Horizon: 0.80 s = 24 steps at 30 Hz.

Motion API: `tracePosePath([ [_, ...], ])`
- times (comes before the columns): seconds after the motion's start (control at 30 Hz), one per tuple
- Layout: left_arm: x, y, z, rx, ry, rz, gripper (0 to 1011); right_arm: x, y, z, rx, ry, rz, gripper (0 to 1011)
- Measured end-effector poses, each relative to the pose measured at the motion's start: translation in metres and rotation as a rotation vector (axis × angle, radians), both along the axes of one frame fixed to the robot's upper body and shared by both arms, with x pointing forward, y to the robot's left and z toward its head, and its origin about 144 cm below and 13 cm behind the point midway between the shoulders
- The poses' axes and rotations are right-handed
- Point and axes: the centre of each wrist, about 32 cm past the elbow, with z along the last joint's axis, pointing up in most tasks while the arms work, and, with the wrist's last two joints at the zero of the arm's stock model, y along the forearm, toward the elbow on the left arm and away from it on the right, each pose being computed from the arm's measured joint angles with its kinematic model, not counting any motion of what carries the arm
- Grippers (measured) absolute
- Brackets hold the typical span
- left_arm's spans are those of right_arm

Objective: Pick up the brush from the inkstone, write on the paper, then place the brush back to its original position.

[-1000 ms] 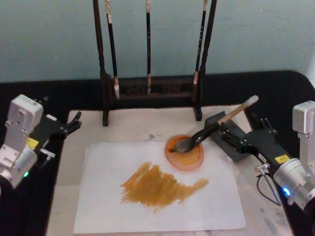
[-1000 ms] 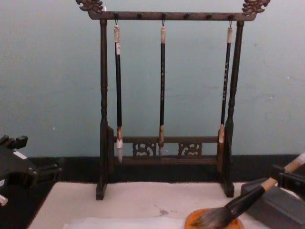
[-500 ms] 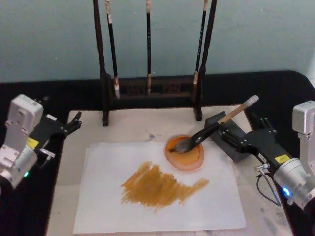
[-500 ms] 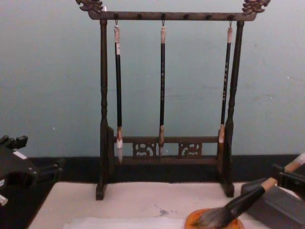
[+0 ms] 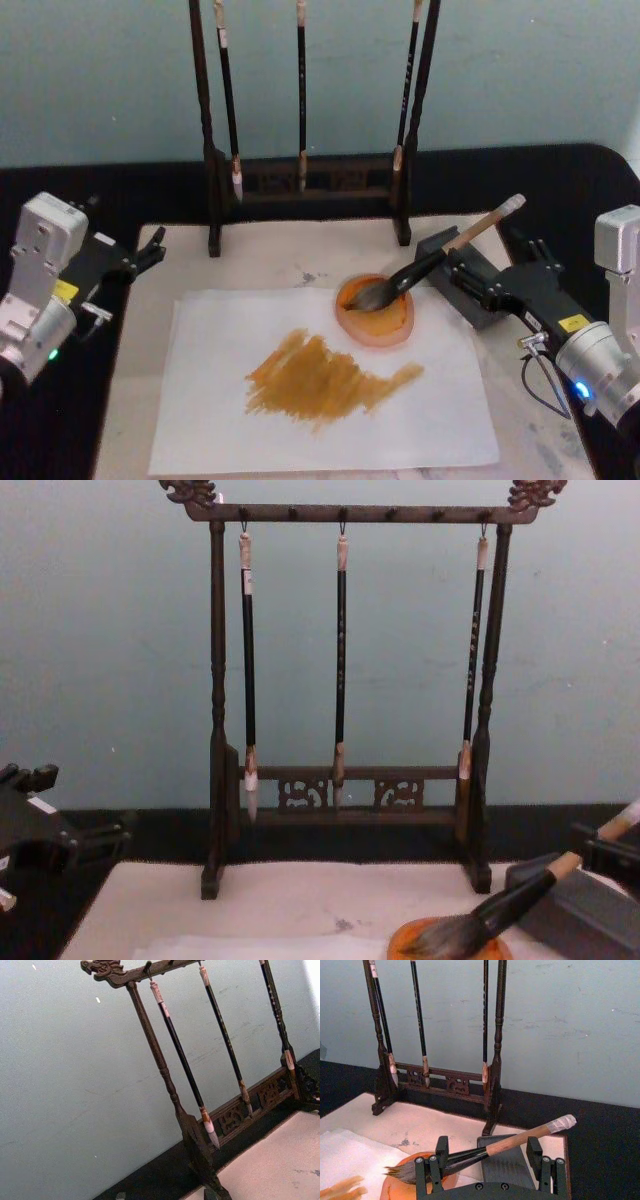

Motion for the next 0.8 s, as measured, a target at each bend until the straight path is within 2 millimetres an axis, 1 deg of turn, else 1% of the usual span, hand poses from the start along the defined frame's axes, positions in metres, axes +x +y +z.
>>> tracePosePath([
  [0.8, 0.0000, 0.0000, 0.0000, 0.000, 0.000, 0.000, 1010, 0.0000, 0.0000, 0.0000, 0.000, 0.000, -0.001, 1000],
])
